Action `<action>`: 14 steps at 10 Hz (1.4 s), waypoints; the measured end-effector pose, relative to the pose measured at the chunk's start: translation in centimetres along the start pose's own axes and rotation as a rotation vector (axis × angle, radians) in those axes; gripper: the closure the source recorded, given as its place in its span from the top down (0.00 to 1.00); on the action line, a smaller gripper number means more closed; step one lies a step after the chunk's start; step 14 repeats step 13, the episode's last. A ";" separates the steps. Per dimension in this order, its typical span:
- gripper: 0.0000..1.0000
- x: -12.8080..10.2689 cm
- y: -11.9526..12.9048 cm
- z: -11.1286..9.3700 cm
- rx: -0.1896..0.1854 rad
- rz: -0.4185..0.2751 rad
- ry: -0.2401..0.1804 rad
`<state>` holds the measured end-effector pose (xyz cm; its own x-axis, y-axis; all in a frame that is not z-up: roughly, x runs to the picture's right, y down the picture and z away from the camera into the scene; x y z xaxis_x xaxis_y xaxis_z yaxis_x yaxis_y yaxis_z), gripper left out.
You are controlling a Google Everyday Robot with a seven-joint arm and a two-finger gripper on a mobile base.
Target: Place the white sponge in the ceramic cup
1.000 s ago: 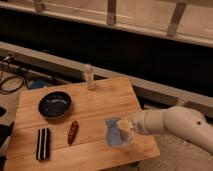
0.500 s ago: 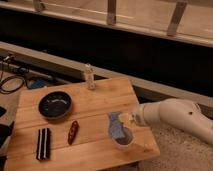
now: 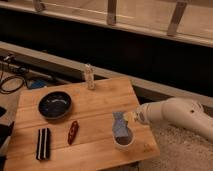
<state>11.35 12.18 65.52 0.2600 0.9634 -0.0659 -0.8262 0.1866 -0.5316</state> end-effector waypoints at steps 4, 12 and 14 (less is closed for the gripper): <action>0.50 1.2 -1.3 0.8 -0.003 0.050 -0.002; 0.80 4.7 -2.2 1.7 -0.035 0.131 -0.014; 0.80 4.4 -1.8 1.3 -0.040 0.123 -0.034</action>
